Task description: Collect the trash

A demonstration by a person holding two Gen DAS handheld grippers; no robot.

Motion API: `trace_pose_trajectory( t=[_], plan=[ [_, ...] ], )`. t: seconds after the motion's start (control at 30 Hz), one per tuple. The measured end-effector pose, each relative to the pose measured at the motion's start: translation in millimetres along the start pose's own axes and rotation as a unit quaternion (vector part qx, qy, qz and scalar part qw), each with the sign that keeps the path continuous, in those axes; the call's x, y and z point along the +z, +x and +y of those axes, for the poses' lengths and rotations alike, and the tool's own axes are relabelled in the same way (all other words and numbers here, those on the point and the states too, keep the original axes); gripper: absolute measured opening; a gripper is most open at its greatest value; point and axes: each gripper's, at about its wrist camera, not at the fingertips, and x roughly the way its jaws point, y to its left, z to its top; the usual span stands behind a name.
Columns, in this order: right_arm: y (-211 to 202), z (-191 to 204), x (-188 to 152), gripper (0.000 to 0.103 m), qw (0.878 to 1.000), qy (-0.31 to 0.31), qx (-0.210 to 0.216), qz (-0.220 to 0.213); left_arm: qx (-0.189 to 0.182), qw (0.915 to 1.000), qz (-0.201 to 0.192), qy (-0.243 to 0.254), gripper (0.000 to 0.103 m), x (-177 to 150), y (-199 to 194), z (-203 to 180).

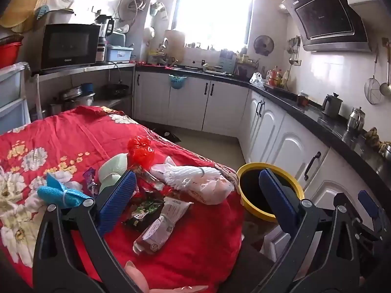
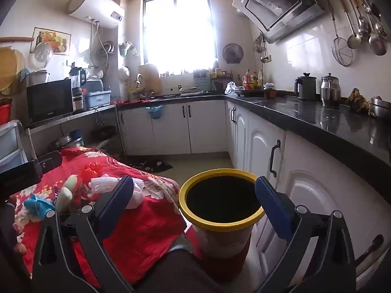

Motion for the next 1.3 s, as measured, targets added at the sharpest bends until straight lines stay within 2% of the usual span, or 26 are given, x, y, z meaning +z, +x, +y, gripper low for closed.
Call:
trace_pose_trajectory(
  t=[0.6, 1.3],
  plan=[
    [3.1, 2.0, -4.0, 0.097, 1.000, -0.001, 0.000, 0.007, 0.000, 1.0000, 0.008, 0.003, 0.093, 3.1, 2.3, -7.6],
    [4.7, 1.1, -2.2, 0.097, 1.000, 0.000, -0.003, 0.012, -0.002, 1.0000, 0.006, 0.002, 0.093, 0.7, 1.3, 1.4]
  ],
)
